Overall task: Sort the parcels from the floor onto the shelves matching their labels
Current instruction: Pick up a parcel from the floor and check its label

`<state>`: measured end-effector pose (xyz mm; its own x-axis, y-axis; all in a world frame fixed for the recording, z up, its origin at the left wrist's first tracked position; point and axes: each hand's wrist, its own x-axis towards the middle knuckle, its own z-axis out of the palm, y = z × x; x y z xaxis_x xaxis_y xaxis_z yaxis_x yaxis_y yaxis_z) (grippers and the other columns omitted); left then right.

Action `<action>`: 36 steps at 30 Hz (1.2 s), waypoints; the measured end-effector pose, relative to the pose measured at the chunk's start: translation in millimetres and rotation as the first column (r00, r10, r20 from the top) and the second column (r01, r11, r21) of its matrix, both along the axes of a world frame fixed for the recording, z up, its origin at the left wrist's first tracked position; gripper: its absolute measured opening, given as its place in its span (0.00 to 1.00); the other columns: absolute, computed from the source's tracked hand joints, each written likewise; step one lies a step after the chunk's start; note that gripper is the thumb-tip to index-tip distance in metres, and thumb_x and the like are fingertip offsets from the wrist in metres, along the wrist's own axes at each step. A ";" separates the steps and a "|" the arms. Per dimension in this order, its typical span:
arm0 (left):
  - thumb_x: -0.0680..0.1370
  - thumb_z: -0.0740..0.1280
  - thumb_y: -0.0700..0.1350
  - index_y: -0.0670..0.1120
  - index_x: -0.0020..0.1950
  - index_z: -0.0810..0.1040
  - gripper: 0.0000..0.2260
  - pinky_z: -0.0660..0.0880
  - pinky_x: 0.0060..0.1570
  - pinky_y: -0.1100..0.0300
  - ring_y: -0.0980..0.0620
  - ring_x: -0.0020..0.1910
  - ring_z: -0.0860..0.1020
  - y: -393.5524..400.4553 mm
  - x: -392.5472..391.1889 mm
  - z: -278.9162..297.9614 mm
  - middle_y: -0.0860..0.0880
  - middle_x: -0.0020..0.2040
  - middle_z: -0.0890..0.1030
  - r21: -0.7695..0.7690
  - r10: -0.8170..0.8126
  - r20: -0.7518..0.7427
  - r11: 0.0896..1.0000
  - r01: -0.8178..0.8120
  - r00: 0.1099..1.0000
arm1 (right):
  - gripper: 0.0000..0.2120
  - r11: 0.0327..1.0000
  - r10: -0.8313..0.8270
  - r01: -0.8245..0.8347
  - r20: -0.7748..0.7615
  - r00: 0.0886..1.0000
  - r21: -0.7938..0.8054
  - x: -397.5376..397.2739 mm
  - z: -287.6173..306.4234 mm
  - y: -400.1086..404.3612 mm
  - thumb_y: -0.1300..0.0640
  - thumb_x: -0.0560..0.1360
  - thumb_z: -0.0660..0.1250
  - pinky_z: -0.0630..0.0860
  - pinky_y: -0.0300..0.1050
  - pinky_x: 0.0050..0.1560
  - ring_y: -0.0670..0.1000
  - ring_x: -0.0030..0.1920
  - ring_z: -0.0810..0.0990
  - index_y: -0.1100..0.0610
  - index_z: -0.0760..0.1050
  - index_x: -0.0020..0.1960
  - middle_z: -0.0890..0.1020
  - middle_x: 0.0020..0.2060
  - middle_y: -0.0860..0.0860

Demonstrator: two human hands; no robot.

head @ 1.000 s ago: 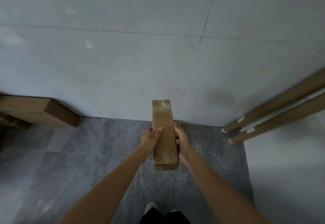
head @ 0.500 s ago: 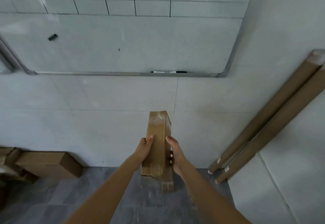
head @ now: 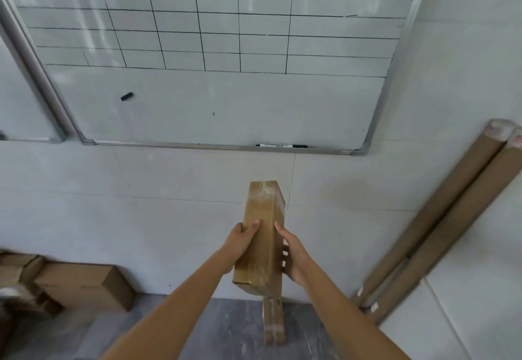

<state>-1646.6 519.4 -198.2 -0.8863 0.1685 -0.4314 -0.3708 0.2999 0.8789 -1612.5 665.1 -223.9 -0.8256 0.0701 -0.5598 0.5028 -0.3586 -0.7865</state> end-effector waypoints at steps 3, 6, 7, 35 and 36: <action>0.74 0.65 0.66 0.46 0.68 0.68 0.31 0.76 0.61 0.47 0.47 0.57 0.78 2.9 -0.3 -1.3 0.47 0.60 0.77 -0.005 0.026 -0.033 1.000 -0.026 0.999 | 0.36 0.999 0.022 -0.023 -0.026 0.999 -0.030 -1.8 -1.9 3.2 0.38 0.76 0.70 0.73 0.61 0.72 0.59 0.69 0.75 0.56 0.67 0.76 0.76 0.68 0.57; 0.71 0.68 0.67 0.47 0.71 0.62 0.38 0.75 0.62 0.48 0.45 0.60 0.75 9.9 3.1 0.0 0.46 0.64 0.71 -0.070 0.042 -0.093 0.996 -0.048 0.995 | 0.36 0.999 0.032 -0.034 -0.045 0.998 -0.032 -2.1 0.5 3.8 0.38 0.76 0.70 0.74 0.60 0.70 0.59 0.67 0.76 0.57 0.68 0.76 0.77 0.66 0.57; 0.70 0.68 0.68 0.48 0.73 0.59 0.40 0.74 0.62 0.49 0.45 0.62 0.73 12.4 5.1 1.6 0.46 0.66 0.68 -0.113 0.042 -0.125 0.992 -0.056 0.991 | 0.36 0.999 0.036 -0.037 -0.047 0.998 -0.018 -2.7 -0.2 4.4 0.37 0.76 0.70 0.74 0.60 0.71 0.59 0.67 0.76 0.57 0.68 0.76 0.77 0.67 0.57; 0.79 0.58 0.54 0.48 0.60 0.77 0.16 0.79 0.54 0.45 0.42 0.60 0.79 -15.0 10.4 8.3 0.45 0.59 0.81 0.375 0.158 0.066 0.911 -0.171 0.985 | 0.25 0.991 -0.137 0.137 -0.145 0.980 -0.005 -12.4 6.0 12.8 0.39 0.76 0.69 0.84 0.56 0.53 0.59 0.58 0.84 0.54 0.77 0.66 0.83 0.60 0.58; 0.81 0.57 0.53 0.48 0.59 0.78 0.15 0.80 0.52 0.46 0.43 0.59 0.79 -14.7 9.5 8.0 0.45 0.58 0.81 0.376 0.170 0.054 0.910 -0.178 0.984 | 0.23 0.988 -0.157 0.155 -0.130 0.979 -0.023 -12.1 3.8 12.8 0.39 0.77 0.68 0.83 0.57 0.56 0.59 0.59 0.83 0.52 0.78 0.65 0.83 0.60 0.57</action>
<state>-1637.2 504.7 -190.2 -0.9084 0.1662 -0.3837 -0.4053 -0.1234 0.9058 -1624.6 677.9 -220.1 -0.8712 0.1977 -0.4493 0.3328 -0.4349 -0.8367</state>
